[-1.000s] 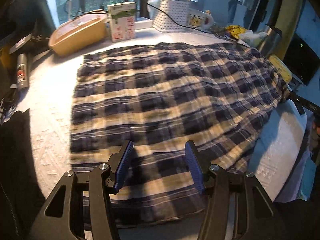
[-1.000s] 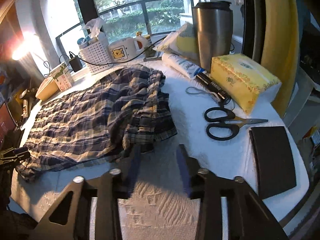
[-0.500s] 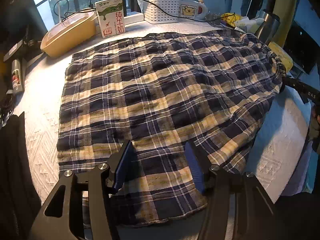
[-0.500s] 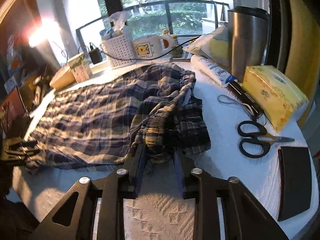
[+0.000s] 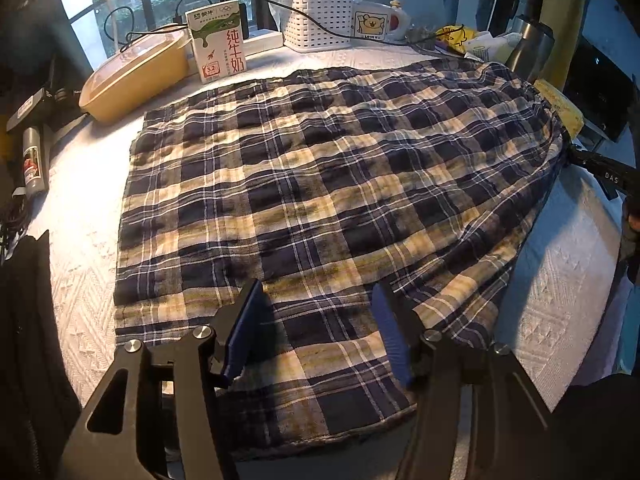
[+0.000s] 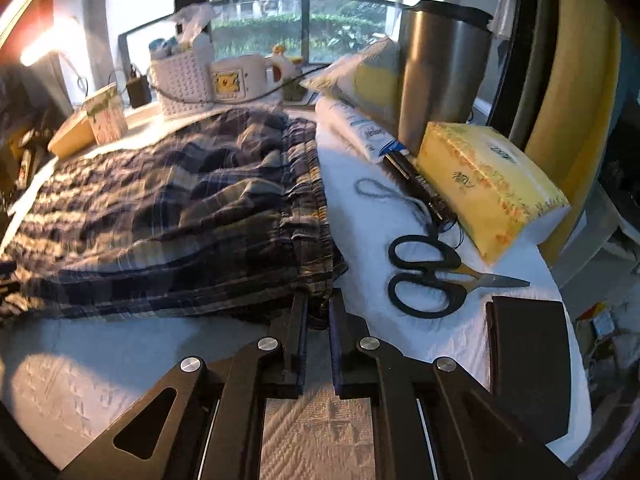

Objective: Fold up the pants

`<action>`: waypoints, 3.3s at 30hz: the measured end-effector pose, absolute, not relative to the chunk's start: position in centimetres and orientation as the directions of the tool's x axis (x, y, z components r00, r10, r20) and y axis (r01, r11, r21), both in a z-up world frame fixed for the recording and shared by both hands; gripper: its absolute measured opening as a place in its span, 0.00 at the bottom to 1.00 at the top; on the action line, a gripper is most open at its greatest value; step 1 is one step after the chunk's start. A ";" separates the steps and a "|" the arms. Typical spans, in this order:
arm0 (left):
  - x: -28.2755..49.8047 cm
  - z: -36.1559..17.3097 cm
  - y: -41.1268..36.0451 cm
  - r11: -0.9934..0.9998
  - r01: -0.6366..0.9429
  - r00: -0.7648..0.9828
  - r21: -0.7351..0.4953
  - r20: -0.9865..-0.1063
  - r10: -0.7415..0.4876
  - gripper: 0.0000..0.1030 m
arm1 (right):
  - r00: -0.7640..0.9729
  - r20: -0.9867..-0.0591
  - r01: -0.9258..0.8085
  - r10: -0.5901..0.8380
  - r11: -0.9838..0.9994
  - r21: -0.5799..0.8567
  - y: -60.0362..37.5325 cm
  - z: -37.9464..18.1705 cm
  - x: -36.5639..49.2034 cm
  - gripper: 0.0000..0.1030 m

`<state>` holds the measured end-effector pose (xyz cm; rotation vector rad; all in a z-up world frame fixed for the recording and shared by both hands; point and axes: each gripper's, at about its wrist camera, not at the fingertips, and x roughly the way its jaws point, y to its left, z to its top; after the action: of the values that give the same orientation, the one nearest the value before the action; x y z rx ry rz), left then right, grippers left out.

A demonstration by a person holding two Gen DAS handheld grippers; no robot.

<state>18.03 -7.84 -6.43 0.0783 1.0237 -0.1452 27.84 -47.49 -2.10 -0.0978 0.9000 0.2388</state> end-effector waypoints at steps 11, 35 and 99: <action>17.6 -3.9 -4.4 0.993 0.087 0.561 -0.076 -0.820 -0.112 0.55 | 0.605 -0.776 -0.139 0.180 0.983 0.120 -50.3 0.2 25.3 0.50; 18.2 -2.7 4.6 0.986 -0.138 0.624 -0.096 -0.781 0.011 0.55 | 0.543 -0.655 -0.041 0.526 0.795 0.605 -47.2 -2.9 31.2 0.84; 13.3 -2.1 13.4 0.960 -0.173 0.676 -0.219 -0.736 -0.046 0.55 | 0.406 -0.686 -0.698 0.604 0.690 0.194 -10.8 6.2 26.3 0.07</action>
<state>13.27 13.37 -2.12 -0.2823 0.8288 0.0722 26.26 -10.85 6.21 -0.1300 0.8077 0.8239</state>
